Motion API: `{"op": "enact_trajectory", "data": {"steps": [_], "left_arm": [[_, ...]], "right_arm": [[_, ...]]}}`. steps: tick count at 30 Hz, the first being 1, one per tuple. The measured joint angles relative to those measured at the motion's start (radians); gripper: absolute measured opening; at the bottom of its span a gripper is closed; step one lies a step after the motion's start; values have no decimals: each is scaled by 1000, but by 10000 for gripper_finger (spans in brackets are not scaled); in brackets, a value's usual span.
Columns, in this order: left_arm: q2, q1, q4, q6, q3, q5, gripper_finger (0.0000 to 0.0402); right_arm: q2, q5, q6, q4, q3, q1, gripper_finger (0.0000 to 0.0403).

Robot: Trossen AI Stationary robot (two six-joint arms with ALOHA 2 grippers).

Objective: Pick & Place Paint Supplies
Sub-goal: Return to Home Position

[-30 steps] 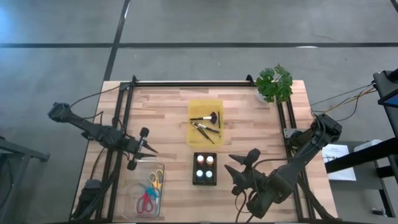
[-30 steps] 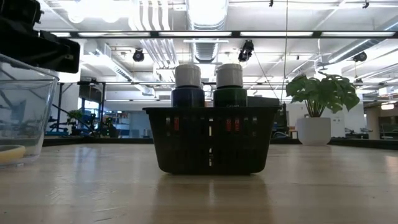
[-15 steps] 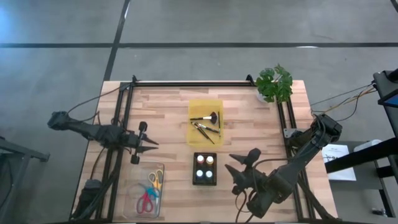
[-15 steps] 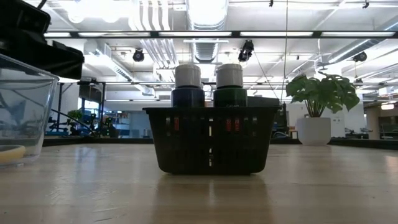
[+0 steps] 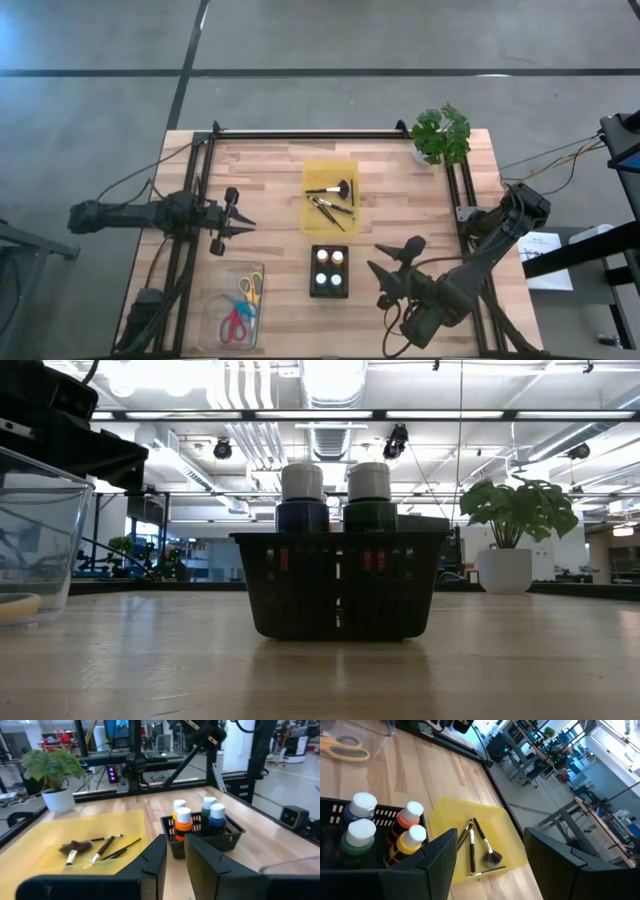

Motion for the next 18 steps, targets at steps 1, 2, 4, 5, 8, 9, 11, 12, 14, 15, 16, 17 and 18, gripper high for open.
{"op": "enact_trajectory", "data": {"steps": [1,2,4,5,8,9,11,12,14,15,16,17,18], "left_arm": [[-2,7,2,-1,0,0,75],[-2,12,3,-1,0,0,75],[0,14,2,-16,0,-2,75],[0,14,3,-25,0,-2,75],[0,14,2,-39,0,-6,75],[0,14,3,-39,0,-13,75],[0,14,2,-31,0,-33,75],[0,14,2,-30,0,-40,75],[0,14,-4,-38,0,-45,75],[0,14,-5,-49,0,-45,75],[0,14,-4,-54,0,-45,75],[0,14,-5,-54,0,-45,75],[0,14,-5,-53,0,-45,75]], "right_arm": [[0,0,5,0,0,0,226],[0,0,10,0,0,0,226],[0,0,19,0,0,0,226],[0,0,28,0,0,0,226],[0,0,58,0,0,0,226],[0,0,74,0,0,-1,226],[0,0,106,0,0,-1,226],[0,0,122,0,0,-1,226],[0,-12,141,1,0,-1,226],[0,-26,147,1,0,-2,226],[0,-46,149,0,0,-3,226],[-2,-67,151,0,0,-3,226],[-3,-81,151,1,0,-3,226]]}}
